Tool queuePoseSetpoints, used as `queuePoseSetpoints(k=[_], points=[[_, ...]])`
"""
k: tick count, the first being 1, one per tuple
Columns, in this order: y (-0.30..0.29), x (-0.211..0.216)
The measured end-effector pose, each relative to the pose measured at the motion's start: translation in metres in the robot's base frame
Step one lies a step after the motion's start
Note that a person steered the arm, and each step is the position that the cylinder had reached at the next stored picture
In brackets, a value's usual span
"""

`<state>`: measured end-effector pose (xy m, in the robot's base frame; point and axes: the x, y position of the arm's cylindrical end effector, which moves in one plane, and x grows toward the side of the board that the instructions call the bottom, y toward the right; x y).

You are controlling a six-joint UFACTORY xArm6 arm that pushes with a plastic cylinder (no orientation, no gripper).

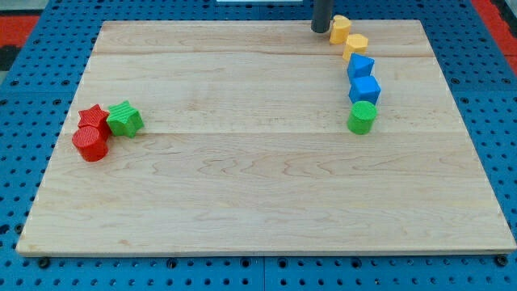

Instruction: Slide the heart above the hexagon

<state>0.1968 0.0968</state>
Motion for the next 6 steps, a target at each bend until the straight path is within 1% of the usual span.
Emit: queuePoseSetpoints(k=[1, 2, 3, 4, 6], points=[[-0.006, -0.005], [0.025, -0.005], [0.038, -0.005], [0.028, -0.004], [0.024, 0.022]])
